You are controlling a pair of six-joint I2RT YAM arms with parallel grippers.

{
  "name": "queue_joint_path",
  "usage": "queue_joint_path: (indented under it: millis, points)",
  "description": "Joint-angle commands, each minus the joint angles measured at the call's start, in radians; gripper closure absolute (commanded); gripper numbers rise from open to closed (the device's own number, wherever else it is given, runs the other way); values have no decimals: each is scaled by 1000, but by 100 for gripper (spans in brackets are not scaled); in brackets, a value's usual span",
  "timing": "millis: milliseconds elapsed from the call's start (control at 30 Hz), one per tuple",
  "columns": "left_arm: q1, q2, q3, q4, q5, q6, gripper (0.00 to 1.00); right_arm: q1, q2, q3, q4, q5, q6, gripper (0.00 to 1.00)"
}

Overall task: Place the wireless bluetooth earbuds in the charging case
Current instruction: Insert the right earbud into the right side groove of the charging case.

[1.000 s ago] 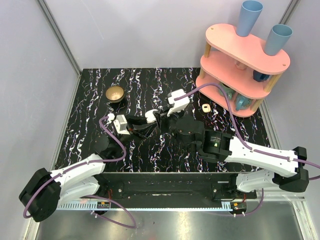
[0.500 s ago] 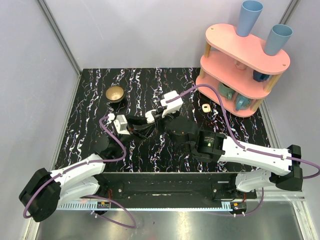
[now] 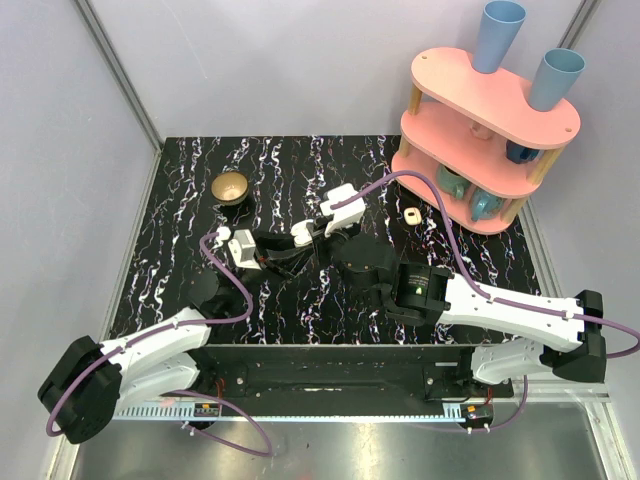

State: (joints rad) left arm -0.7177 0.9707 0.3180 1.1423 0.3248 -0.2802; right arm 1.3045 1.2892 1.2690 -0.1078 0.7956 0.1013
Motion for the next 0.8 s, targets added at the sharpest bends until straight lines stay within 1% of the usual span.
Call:
queue_joint_path:
  millis: [0,633,767]
  points:
    - [4,-9,10,65,-7,10,100,7,-37,-6,34,27,-34,100]
    - [4,-17,12,71,-18,-2,100,22,-19,-34,-13,-25,-41,100]
    - [4,-17,9,77,-27,-2,100,26,-22,-46,-18,-67,-41,100]
